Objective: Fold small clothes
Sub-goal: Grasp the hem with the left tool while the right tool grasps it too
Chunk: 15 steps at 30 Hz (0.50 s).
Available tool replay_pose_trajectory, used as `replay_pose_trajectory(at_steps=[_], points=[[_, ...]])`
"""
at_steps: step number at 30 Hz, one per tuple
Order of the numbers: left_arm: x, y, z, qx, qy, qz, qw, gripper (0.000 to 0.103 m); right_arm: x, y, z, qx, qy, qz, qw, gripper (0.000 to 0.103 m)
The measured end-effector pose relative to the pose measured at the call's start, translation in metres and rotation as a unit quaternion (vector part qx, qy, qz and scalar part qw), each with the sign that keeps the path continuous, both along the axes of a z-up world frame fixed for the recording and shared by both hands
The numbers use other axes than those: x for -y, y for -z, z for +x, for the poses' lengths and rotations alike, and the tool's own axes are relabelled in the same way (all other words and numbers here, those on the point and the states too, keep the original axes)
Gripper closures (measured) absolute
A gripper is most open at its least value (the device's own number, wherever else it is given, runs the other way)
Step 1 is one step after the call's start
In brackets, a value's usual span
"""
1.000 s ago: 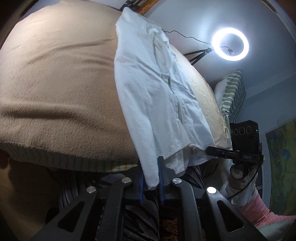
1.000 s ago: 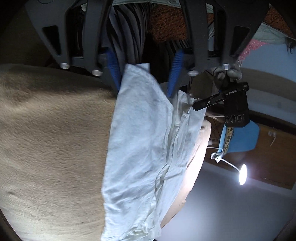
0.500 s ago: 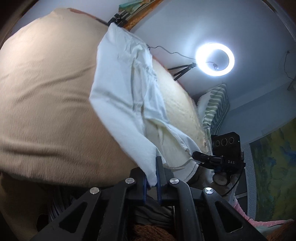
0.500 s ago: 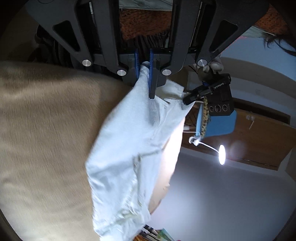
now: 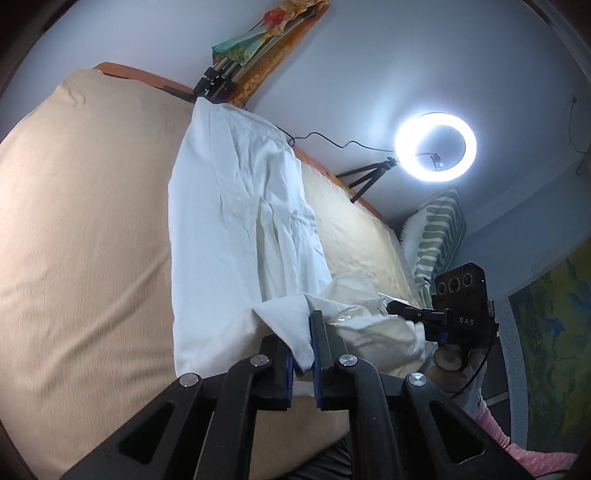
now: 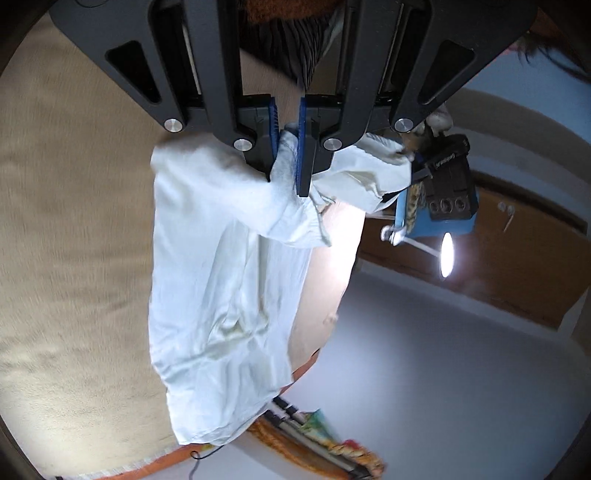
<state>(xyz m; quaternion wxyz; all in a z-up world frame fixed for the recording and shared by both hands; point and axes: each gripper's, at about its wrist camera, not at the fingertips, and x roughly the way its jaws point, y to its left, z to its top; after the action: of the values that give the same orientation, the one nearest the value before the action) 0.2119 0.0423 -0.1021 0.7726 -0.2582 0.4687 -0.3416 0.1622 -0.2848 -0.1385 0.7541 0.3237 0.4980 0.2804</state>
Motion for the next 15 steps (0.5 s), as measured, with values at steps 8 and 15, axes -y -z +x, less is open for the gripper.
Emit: replay_pose_trajectory(at_steps=[8,15], points=[[0.008,0.034,0.058,-0.03,-0.015,0.017,0.9993,0.098,0.01,0.035,0.056,-0.062,0.036,0.012,0.997,0.094],[0.014,0.05,0.077,-0.042,-0.021,0.03,0.9984,0.065,0.025,0.062,0.068,-0.112,0.061,0.058,0.99,0.08]])
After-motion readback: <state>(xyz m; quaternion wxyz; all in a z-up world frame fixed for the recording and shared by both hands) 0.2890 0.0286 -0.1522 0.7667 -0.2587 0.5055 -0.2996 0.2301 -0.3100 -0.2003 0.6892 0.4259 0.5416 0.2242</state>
